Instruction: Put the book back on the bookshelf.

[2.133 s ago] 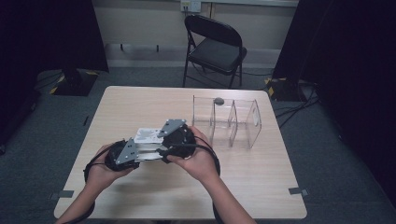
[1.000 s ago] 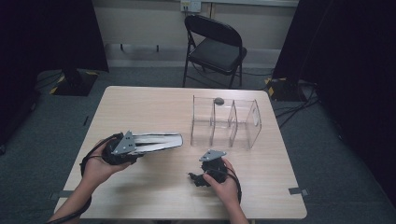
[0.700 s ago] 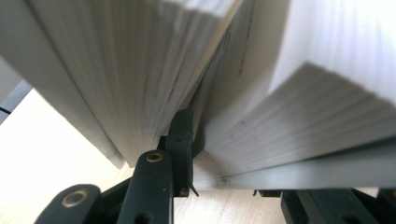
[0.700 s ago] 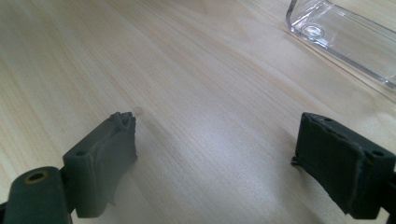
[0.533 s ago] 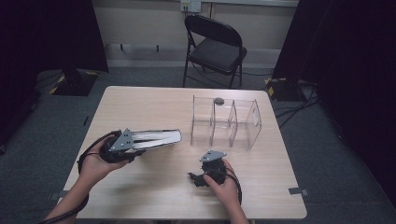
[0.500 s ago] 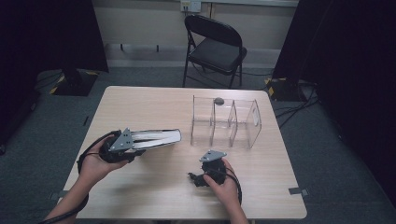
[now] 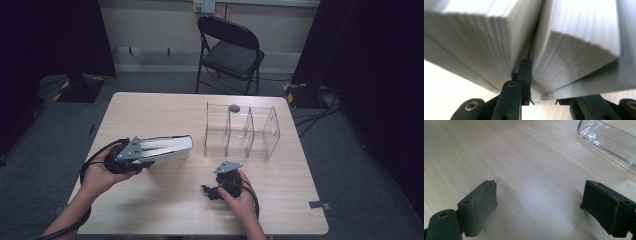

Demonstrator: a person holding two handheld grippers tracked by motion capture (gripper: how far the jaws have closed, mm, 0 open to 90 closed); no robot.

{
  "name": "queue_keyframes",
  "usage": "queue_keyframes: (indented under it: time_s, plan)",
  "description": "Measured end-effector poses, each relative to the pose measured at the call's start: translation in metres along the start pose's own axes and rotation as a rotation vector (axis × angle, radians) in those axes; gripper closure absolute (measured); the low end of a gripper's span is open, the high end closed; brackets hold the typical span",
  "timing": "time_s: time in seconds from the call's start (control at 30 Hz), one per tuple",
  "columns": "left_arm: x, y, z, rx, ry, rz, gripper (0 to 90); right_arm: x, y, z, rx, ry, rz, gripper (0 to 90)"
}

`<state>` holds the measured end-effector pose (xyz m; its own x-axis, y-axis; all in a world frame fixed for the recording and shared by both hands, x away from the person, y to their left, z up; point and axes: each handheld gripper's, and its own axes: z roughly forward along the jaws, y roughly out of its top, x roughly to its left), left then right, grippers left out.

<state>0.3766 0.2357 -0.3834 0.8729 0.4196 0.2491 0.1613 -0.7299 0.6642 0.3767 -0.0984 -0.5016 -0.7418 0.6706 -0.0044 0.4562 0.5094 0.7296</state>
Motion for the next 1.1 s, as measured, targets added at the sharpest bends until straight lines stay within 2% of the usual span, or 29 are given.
queue_keyframes:
  time_s: [0.13,0.17,0.33,0.53,0.77,1.1]
  plan:
    - [0.001,0.003,0.000,0.012,-0.004,0.000,72.3,0.000,0.000,0.000,0.000,0.000,0.000,11.1]
    - [0.002,0.004,-0.002,0.031,-0.007,-0.004,72.5,0.000,0.000,0.000,0.000,0.000,0.000,11.0]
    - [0.005,0.006,-0.003,0.031,-0.023,-0.005,73.3,0.000,0.000,0.000,0.000,0.000,0.000,11.1]
    - [0.010,0.008,-0.005,0.055,-0.053,-0.021,74.1,0.000,0.000,0.000,0.001,0.002,0.000,11.0]
    - [0.013,0.007,-0.007,0.047,-0.085,-0.027,74.2,0.000,0.000,0.000,0.001,0.002,0.000,11.0]
    - [0.011,0.006,-0.010,0.045,-0.105,-0.032,74.3,0.000,0.000,0.000,0.001,0.004,-0.001,11.0]
